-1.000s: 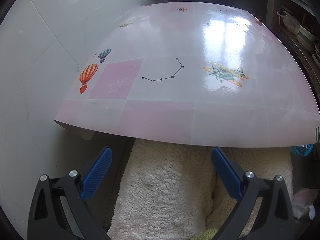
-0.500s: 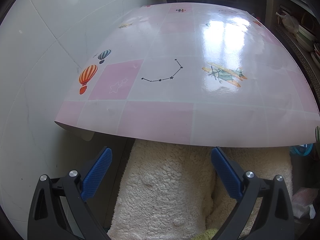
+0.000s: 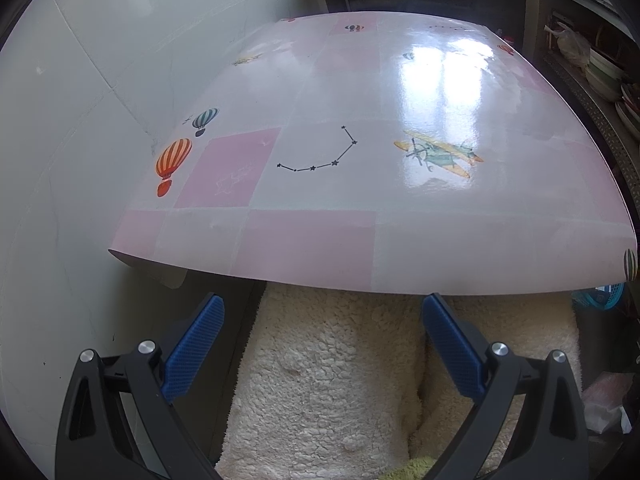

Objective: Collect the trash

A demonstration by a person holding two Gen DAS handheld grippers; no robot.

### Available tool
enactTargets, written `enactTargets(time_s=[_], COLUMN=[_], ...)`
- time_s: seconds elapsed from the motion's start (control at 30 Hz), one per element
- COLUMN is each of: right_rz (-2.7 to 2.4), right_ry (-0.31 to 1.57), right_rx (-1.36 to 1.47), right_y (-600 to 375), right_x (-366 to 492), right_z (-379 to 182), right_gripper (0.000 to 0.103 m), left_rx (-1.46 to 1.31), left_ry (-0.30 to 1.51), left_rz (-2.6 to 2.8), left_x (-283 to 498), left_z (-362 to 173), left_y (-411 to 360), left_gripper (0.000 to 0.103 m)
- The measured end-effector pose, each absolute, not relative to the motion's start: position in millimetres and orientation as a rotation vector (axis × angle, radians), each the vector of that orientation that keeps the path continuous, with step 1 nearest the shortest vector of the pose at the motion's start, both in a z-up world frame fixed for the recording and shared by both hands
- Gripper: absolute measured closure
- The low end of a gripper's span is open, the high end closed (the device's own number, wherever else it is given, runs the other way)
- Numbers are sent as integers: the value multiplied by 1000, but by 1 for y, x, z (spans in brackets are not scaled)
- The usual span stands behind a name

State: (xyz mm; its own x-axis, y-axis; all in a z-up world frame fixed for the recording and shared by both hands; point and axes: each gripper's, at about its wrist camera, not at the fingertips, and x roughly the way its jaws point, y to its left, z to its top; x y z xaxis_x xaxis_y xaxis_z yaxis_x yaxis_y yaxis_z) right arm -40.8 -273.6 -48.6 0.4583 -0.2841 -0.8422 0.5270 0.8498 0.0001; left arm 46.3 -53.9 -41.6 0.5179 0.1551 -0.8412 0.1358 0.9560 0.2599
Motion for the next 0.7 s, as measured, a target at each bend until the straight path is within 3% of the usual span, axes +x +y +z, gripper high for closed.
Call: enactTargets(time_s=[0.7], right_rz=[-510], right_ry=[957], right_rx=[274], right_y=[-275], right_x=[-43], right_z=[-46], right_gripper=[8], left_rx=[296], left_ry=[976], left_rz=[-65], left_x=[36], left_z=[-29], left_y=[-63], left_gripper=[6])
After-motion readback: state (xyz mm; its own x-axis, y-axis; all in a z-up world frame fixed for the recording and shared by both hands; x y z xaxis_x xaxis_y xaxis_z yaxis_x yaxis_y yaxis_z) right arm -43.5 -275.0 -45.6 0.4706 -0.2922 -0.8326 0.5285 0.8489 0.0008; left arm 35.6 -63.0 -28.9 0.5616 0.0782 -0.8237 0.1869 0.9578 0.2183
